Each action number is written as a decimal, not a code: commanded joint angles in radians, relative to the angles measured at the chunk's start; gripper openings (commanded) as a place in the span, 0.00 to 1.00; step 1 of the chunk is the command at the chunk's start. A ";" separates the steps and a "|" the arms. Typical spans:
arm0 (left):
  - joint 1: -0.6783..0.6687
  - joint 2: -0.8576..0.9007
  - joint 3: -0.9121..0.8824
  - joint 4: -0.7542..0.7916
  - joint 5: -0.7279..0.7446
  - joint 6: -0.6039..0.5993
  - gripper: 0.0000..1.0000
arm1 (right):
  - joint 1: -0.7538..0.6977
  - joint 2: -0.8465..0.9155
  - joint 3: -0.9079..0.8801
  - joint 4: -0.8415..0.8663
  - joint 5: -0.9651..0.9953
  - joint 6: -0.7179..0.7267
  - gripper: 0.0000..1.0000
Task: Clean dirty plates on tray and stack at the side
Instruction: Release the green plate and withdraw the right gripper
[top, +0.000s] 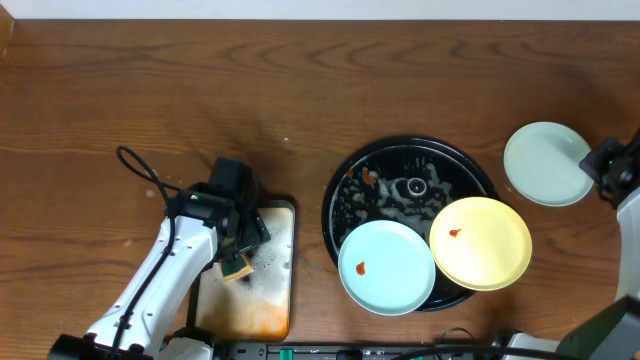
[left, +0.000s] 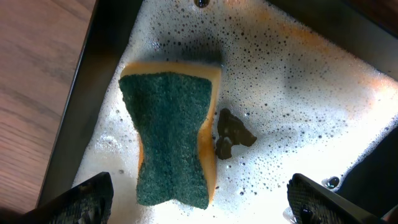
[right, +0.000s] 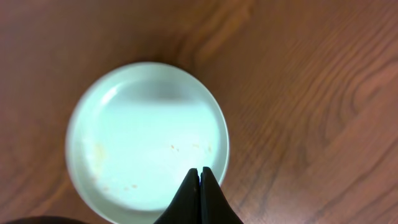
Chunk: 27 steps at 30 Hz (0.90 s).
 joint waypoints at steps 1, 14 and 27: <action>0.004 0.005 -0.001 -0.003 -0.005 0.003 0.91 | -0.005 0.036 0.012 -0.005 -0.066 0.018 0.01; 0.004 0.005 -0.001 -0.003 -0.005 0.003 0.91 | -0.005 0.322 0.012 0.087 -0.079 -0.020 0.01; 0.004 0.005 -0.001 -0.003 -0.005 0.003 0.90 | -0.054 0.285 0.012 -0.027 0.238 0.075 0.01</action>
